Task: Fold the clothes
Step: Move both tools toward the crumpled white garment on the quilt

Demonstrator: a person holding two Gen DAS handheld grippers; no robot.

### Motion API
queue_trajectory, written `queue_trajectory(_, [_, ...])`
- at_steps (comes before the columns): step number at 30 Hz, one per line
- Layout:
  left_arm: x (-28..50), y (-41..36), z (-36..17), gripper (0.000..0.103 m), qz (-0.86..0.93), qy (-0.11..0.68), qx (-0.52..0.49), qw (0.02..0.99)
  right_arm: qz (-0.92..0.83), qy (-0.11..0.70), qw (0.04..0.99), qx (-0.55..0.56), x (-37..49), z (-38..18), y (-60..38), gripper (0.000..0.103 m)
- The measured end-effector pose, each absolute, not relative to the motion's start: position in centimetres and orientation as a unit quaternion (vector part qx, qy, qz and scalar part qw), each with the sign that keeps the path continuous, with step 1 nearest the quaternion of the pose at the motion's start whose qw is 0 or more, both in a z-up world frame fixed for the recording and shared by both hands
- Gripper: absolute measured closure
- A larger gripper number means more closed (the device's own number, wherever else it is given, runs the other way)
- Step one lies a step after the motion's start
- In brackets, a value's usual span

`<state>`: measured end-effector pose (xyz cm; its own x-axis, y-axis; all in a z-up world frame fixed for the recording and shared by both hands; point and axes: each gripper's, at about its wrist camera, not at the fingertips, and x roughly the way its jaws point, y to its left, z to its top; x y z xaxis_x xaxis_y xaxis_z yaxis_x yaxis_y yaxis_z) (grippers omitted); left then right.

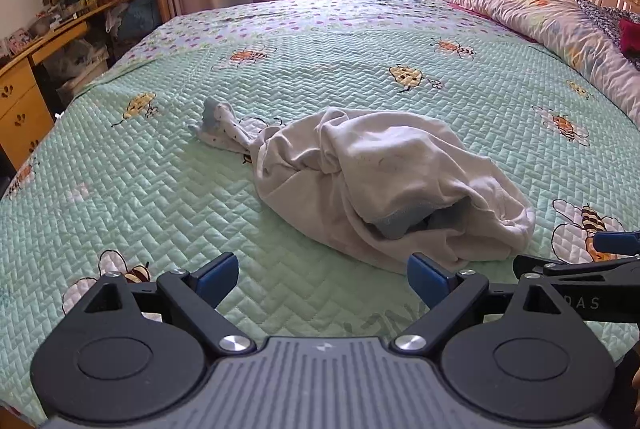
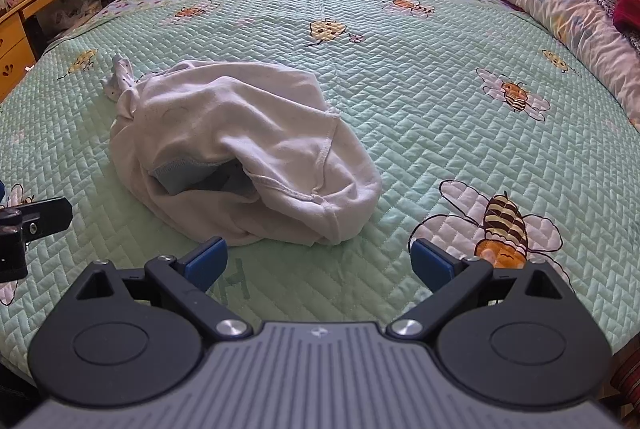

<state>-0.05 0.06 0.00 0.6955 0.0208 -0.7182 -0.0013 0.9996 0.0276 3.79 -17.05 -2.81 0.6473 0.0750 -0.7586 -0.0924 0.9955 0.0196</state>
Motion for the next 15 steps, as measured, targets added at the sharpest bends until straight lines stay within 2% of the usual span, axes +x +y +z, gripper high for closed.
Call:
queue_trajectory(11, [-1.0,1.7,0.3,0.012,-0.003,0.399,0.013,0.917,0.048,0.416,0.908,-0.008,3.4,-3.1,-17.2,0.005])
queue_trajectory(15, [-0.6,2.2,-0.3,0.017,-0.007,0.418,-0.003,0.908,0.047,0.418,0.907,-0.007,3.6,-3.0,-17.1,0.005])
